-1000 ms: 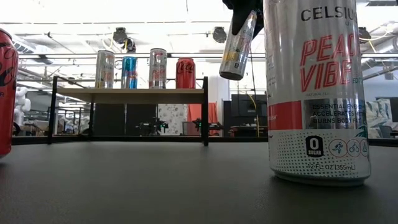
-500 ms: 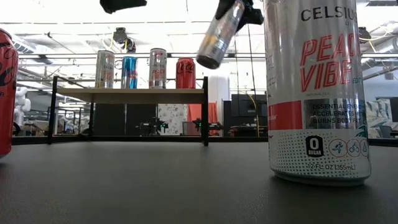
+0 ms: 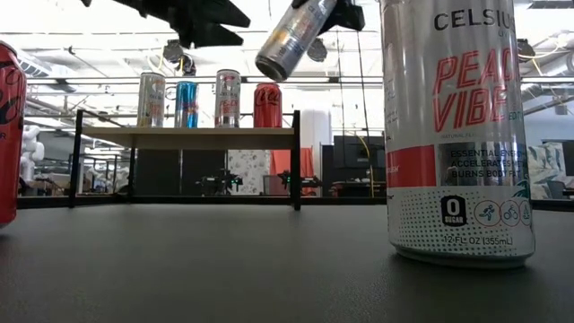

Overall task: Place canned beverage on shelf
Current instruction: Put the white yellow soda can on the shelf aligned with the white yellow soda can

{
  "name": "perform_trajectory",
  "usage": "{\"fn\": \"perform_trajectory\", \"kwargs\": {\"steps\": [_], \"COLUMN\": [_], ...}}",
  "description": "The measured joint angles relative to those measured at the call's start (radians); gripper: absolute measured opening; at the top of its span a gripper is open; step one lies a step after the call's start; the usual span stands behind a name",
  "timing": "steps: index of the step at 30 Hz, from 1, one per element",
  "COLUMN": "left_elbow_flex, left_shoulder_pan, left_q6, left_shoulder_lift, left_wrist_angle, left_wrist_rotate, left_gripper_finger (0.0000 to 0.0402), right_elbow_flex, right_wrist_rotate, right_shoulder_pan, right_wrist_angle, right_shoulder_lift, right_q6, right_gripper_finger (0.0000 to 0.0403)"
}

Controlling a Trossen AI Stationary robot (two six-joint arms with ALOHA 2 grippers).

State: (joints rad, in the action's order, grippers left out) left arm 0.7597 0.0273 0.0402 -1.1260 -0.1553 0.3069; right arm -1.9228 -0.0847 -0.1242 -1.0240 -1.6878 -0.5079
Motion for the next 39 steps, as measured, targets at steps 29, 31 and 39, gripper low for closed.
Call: {"fn": "perform_trajectory", "kwargs": {"steps": [29,31,39], "left_elbow_flex": [0.001,0.001,0.001], "left_shoulder_pan": [-0.067,-0.067,-0.067], "left_q6": [-0.006,0.000,0.016], "left_shoulder_lift": [-0.132,-0.132,-0.132], "left_wrist_angle": [-0.170,-0.168,-0.168], "left_wrist_rotate": [-0.099,-0.100,-0.112], "left_gripper_finger": [0.0331,0.0316,0.0251], "right_elbow_flex": [0.002,0.002,0.001], "right_wrist_rotate": [-0.047,-0.047,-0.048], "right_shoulder_pan": [-0.002,-0.002,-0.006], "right_wrist_angle": [0.141,0.141,0.142], "right_shoulder_lift": [-0.076,-0.076,-0.076], "right_q6": [0.007,0.006,-0.003], "right_gripper_finger": [0.0218,0.0218,0.0230]}}
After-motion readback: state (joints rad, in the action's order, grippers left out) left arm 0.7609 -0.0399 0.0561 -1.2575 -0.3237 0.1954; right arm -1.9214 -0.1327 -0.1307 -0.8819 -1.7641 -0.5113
